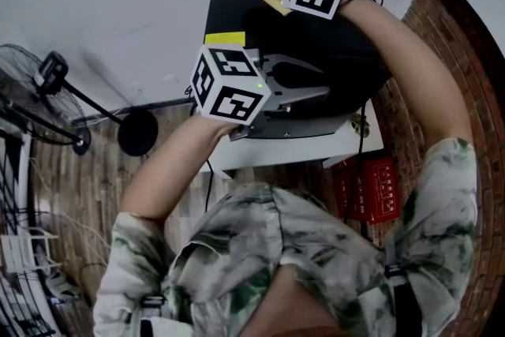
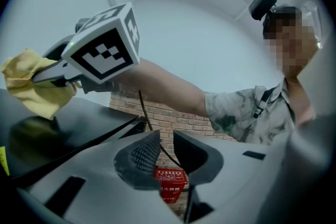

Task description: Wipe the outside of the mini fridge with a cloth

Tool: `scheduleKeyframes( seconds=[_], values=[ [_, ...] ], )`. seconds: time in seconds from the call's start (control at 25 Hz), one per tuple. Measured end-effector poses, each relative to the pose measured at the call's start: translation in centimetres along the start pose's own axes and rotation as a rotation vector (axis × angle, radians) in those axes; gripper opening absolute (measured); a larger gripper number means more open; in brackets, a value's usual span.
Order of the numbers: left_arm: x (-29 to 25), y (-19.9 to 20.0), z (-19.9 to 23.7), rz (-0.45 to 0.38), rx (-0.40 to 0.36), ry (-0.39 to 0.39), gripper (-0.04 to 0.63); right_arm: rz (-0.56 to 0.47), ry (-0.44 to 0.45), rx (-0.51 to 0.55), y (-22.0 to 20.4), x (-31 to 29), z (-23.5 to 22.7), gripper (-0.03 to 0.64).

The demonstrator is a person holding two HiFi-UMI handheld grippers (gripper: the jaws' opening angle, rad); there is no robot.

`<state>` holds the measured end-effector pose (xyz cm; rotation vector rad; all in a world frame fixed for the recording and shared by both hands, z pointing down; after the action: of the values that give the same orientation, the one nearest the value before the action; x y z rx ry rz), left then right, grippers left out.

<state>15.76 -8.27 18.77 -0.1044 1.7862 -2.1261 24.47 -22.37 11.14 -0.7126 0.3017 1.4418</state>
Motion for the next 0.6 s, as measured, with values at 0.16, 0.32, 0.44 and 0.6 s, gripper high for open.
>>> scheduleKeyframes(
  seconds=[0.16, 0.32, 0.44, 0.6],
  values=[
    [0.4, -0.2, -0.1, 0.001, 0.007, 0.012, 0.070, 0.014, 0.027, 0.040, 2.0, -2.4, 0.6, 0.098],
    [0.1, -0.2, -0.3, 0.002, 0.005, 0.015, 0.070, 0.076, 0.046, 0.034, 0.1, -3.4, 0.9, 0.098],
    [-0.2, -0.1, -0.4, -0.001, 0.005, 0.010, 0.070, 0.121, 0.042, 0.020, -2.2, -3.4, 0.8, 0.098],
    [-1.2, 0.0, -0.3, -0.001, 0.008, -0.008, 0.070, 0.183, 0.025, -0.013, -6.0, -2.8, 0.3, 0.098]
  ],
)
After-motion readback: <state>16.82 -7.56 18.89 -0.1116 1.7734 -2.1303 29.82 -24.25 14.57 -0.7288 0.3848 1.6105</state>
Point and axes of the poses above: the fingertips, and each gripper's own axes: x backward along the fingers, z to its left, y out of its top, the point moved 10 cm from there along x, backward along the fingers, and after that the axes turned 3 degrees about z, right-handed, at the moved point
